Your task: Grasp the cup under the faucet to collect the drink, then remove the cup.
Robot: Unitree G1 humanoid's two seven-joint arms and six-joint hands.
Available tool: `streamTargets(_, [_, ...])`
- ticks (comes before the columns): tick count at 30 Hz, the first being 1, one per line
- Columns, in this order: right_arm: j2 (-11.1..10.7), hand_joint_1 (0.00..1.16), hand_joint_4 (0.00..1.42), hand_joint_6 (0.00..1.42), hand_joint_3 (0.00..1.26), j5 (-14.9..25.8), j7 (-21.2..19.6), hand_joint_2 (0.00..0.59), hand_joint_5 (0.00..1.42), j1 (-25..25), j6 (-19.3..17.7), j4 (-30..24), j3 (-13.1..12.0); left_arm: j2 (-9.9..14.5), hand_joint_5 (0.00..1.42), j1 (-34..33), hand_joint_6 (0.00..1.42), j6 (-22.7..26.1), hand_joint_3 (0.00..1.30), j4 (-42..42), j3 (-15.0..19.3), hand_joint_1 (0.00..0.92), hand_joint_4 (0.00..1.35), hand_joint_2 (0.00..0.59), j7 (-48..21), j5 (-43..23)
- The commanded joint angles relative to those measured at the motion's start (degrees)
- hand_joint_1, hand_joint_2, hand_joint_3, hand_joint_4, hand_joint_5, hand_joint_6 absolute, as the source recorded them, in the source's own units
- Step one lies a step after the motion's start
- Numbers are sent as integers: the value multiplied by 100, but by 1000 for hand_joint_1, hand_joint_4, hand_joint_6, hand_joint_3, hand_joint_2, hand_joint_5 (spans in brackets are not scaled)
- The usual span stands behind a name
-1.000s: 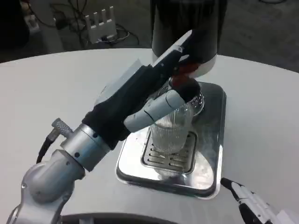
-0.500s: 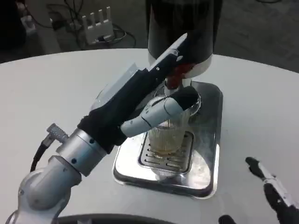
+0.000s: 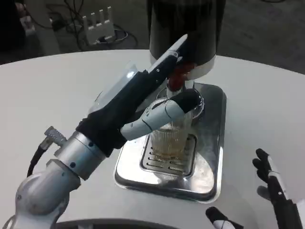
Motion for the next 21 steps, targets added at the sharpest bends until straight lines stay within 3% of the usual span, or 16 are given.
streamTargets(1, [101, 791, 106, 191, 64, 99, -223, 186, 108, -325, -136, 322, 153, 125, 112, 72, 99, -69, 37, 134, -48, 0, 12, 81, -38, 195])
streamTargets(6, [238, 795, 106, 197, 64, 513, -292, 188, 115, -791, -26, 784, 183, 138, 112, 47, 99, -124, 37, 199, -56, 0, 12, 81, -33, 233])
streamTargets(9, [299, 800, 106, 189, 64, 963, -217, 188, 119, -1068, 153, 1047, 140, 141, 112, 10, 102, -137, 37, 235, -54, 0, 12, 80, -29, 250])
streamTargets(13, [162, 804, 106, 190, 64, 902, -288, 184, 119, -1452, 258, 1215, 154, 144, 112, -34, 105, -141, 37, 259, -70, 0, 12, 80, -28, 275])
streamTargets(21, [225, 803, 106, 193, 64, 915, -428, 179, 119, -2056, 473, 1554, 158, 164, 112, -67, 107, -155, 45, 278, -124, 0, 12, 80, -36, 352])
